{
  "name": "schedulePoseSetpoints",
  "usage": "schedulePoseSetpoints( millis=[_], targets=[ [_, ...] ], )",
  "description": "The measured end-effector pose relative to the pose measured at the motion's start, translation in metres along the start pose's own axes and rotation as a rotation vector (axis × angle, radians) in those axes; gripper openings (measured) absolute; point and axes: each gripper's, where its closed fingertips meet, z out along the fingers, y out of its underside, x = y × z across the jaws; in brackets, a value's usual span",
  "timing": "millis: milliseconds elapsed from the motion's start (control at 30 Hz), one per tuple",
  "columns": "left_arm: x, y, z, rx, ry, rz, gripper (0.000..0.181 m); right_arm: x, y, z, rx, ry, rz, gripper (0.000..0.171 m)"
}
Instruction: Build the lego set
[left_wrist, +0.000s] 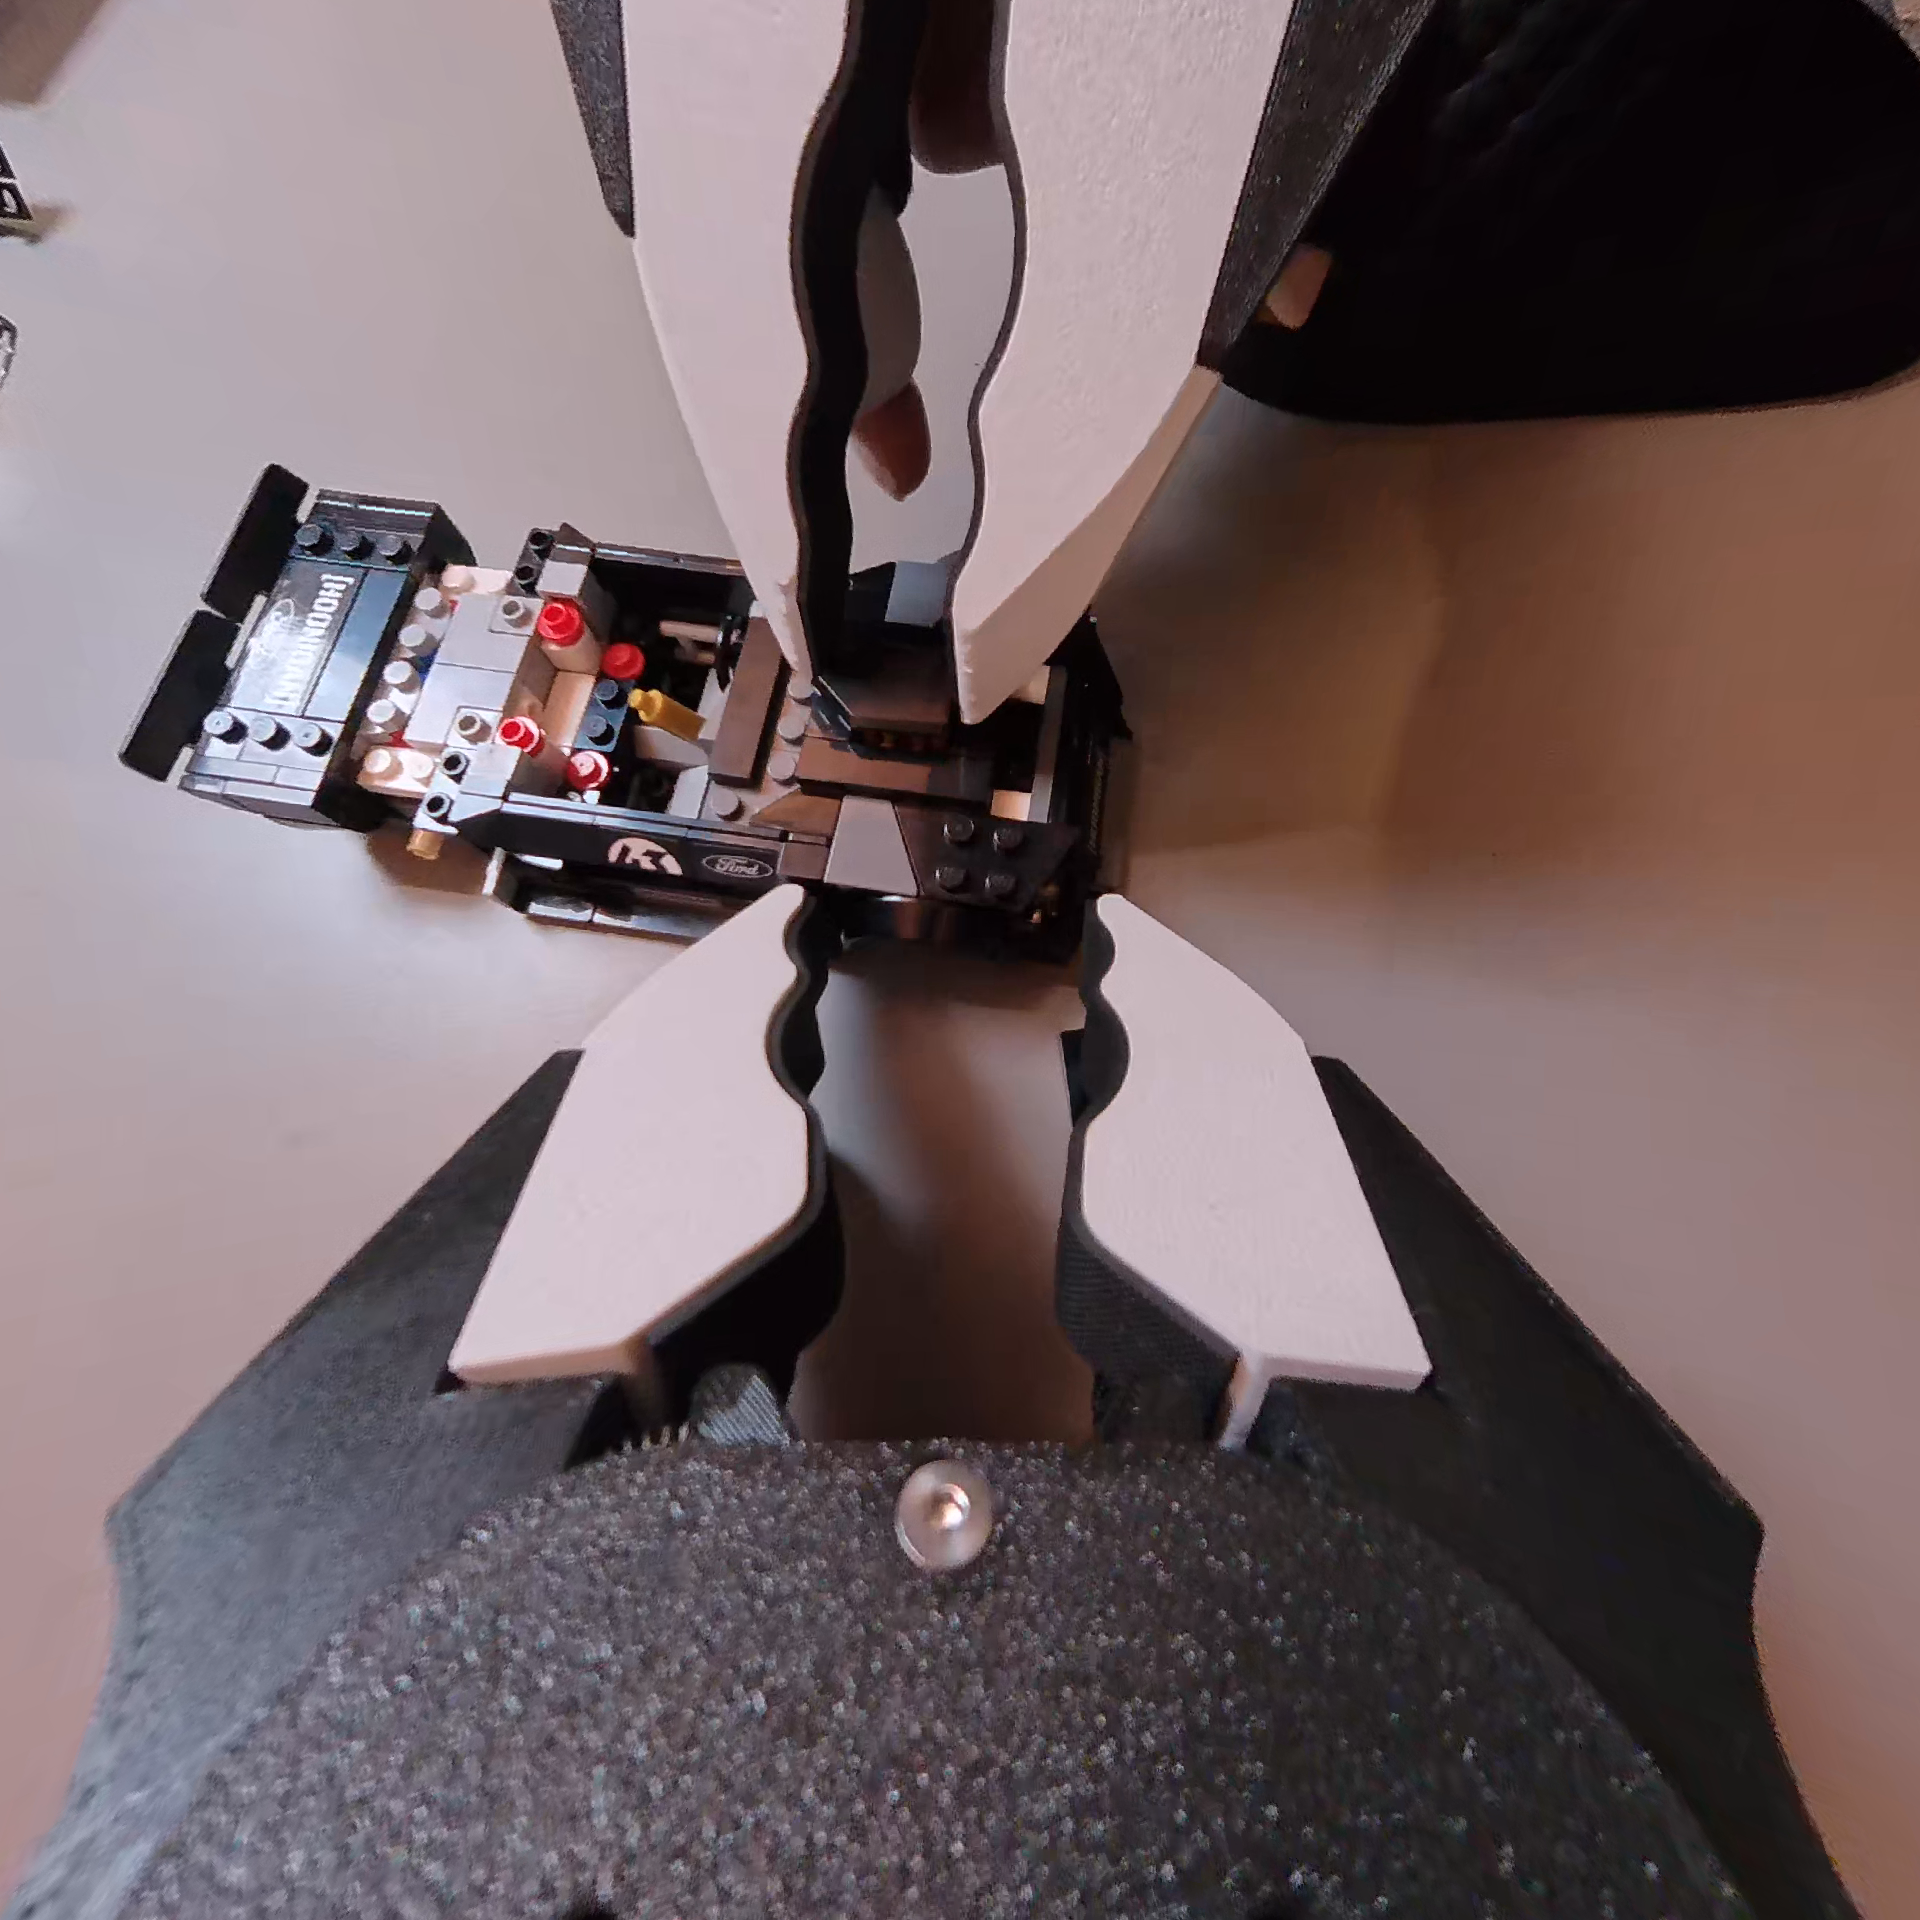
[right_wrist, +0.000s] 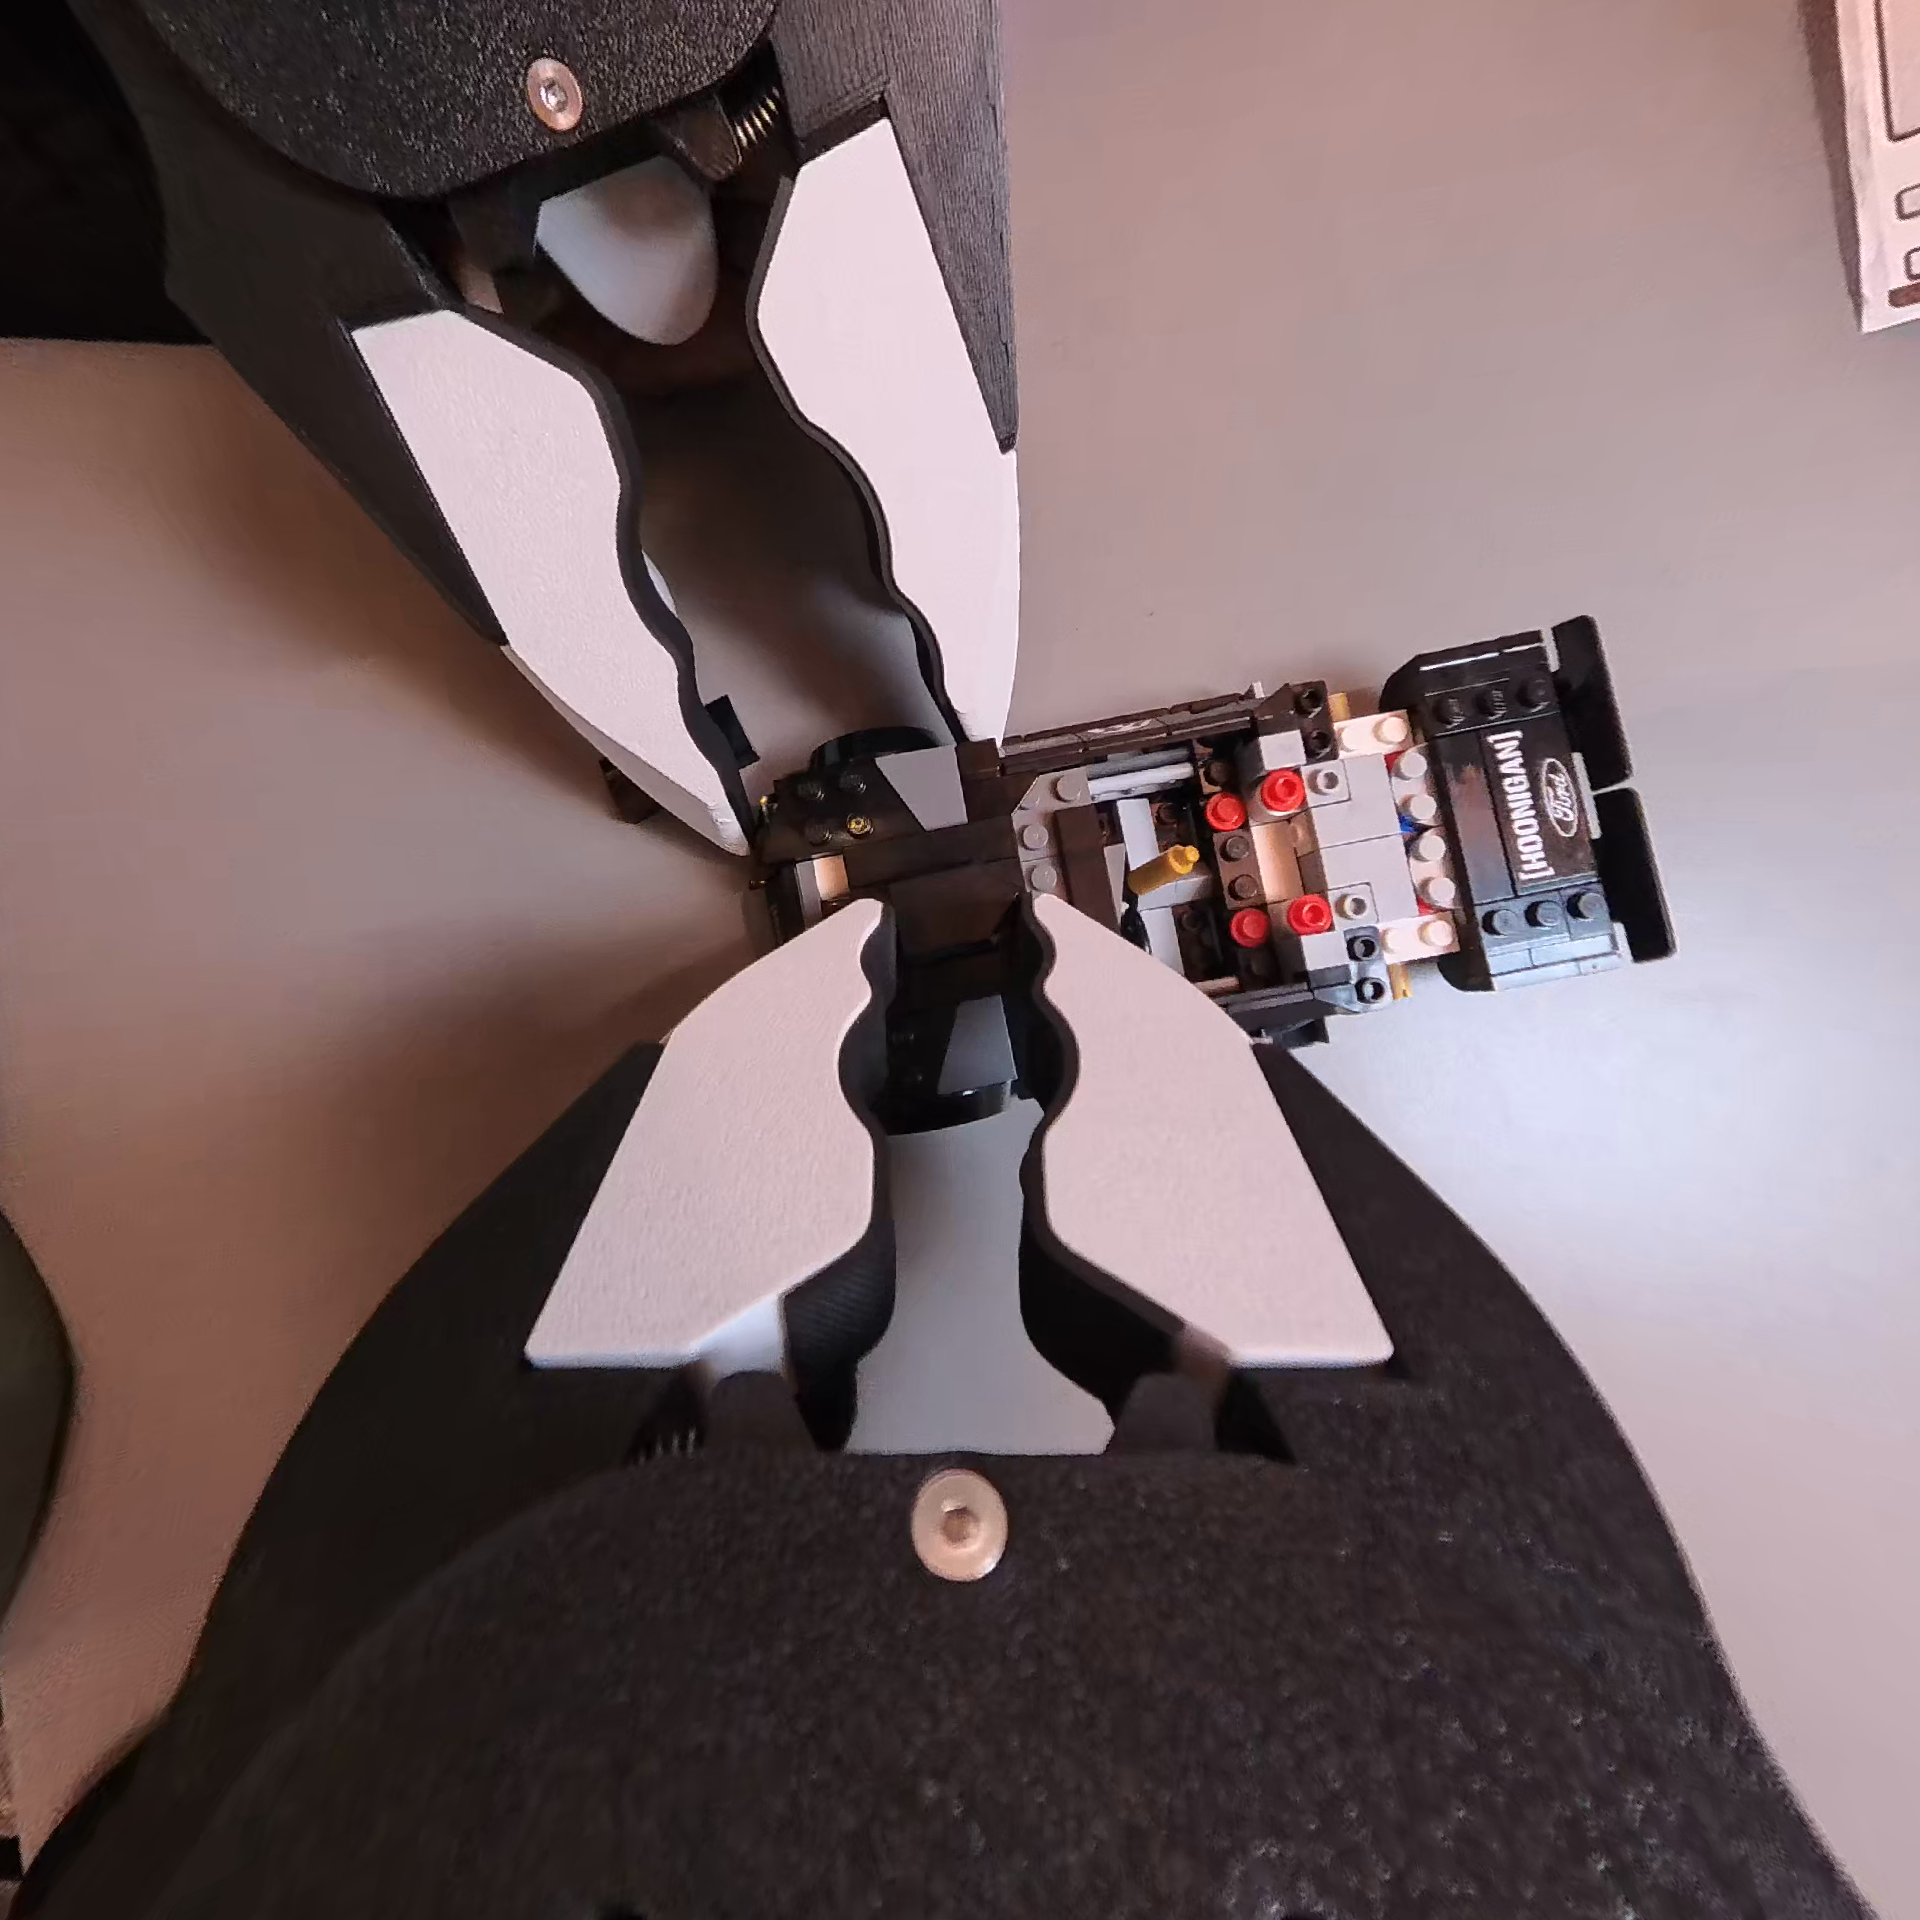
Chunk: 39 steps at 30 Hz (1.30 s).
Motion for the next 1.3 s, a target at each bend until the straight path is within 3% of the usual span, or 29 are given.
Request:
schedulePoseSetpoints(
  millis=[300,567,867,1300],
  targets=[
    [0.0,0.0,0.0,0.003,0.0,-0.004,0.047,0.0,0.0,-0.001,0.002,0.021,0.035,0.022],
    [-0.001,-0.003,-0.004,0.027,-0.004,-0.014,0.047,-0.003,0.009,-0.029,0.136,0.048,0.109,0.027],
    [-0.001,-0.003,-0.003,0.031,-0.002,-0.02,0.046,-0.003,0.016,-0.028,0.204,0.114,0.127,0.027],
    [0.002,-0.004,-0.002,0.029,-0.012,0.009,0.043,0.001,-0.001,-0.003,0.064,0.091,0.009,0.027]
  ],
)
